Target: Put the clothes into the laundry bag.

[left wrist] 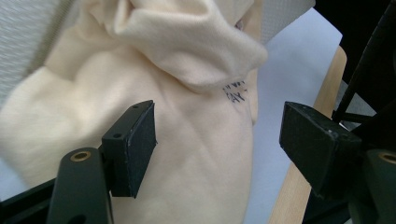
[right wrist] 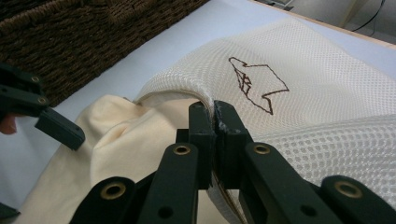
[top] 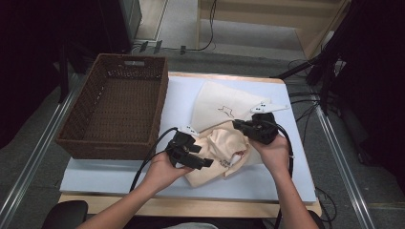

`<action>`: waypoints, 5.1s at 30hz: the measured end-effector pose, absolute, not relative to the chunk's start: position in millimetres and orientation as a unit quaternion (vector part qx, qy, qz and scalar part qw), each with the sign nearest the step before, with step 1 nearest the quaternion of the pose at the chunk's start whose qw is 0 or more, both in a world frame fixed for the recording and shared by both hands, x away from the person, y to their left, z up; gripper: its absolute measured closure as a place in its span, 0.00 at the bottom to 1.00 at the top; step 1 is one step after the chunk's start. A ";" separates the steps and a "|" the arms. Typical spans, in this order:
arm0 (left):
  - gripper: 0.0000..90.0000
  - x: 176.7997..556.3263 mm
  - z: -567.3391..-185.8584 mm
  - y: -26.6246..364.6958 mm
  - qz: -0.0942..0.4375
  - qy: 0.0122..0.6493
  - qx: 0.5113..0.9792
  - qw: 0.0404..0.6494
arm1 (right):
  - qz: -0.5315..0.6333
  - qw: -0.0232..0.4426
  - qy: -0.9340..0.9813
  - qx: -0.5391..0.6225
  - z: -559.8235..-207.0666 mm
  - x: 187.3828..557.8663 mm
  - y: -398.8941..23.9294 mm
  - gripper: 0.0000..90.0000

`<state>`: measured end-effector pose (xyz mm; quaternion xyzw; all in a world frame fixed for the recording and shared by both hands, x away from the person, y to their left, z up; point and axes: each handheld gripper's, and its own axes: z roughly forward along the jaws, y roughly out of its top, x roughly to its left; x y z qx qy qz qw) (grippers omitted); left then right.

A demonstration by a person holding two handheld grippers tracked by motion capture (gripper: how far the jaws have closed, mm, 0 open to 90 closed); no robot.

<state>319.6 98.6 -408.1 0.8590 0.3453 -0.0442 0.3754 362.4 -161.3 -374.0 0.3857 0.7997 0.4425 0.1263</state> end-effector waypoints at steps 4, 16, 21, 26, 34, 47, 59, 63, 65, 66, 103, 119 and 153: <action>0.31 324.7 -413.5 86.8 -0.048 0.347 0.858 0.376 | 0.441 0.128 0.801 0.384 -373.8 361.8 -160.8 0.98; 0.46 346.4 -427.2 61.2 -0.030 0.360 0.852 0.380 | 0.439 0.125 0.802 0.384 -374.4 361.5 -161.7 0.98; 0.72 353.8 -433.7 58.0 -0.017 0.365 0.851 0.377 | 0.439 0.124 0.803 0.384 -374.8 361.4 -161.2 0.98; 0.89 359.8 -438.7 52.5 -0.020 0.370 0.850 0.374 | 0.438 0.125 0.804 0.382 -375.2 361.5 -159.8 0.98; 0.92 370.5 -425.2 47.1 0.000 0.382 0.839 0.389 | 0.438 0.123 0.805 0.380 -375.1 360.6 -158.5 0.98; 0.92 387.6 -412.4 37.2 0.023 0.392 0.832 0.392 | 0.442 0.123 0.802 0.382 -373.5 360.0 -159.3 0.98; 0.92 405.3 -413.7 41.7 0.050 0.421 0.817 0.390 | 0.445 0.120 0.804 0.376 -371.5 358.5 -158.4 0.98; 0.92 408.9 -418.7 42.8 0.053 0.426 0.817 0.386 | 0.445 0.116 0.805 0.374 -372.0 359.3 -158.1 0.98; 0.92 410.4 -422.1 42.0 0.045 0.426 0.818 0.384 | 0.444 0.114 0.806 0.375 -372.4 359.4 -158.0 0.98; 0.91 410.9 -423.2 41.7 0.037 0.426 0.820 0.381 | 0.442 0.115 0.806 0.376 -372.8 359.5 -158.0 0.98; 0.15 346.5 -449.5 64.7 0.012 0.367 0.861 0.353 | 0.439 0.114 0.805 0.381 -377.5 362.2 -162.1 0.98; 0.54 346.1 -455.5 65.6 0.042 0.363 0.871 0.329 | 0.436 0.113 0.809 0.379 -378.6 362.8 -157.3 0.98; 0.83 366.4 -423.3 64.5 -0.028 0.392 0.828 0.401 | 0.441 0.112 0.806 0.379 -377.3 362.0 -158.3 0.98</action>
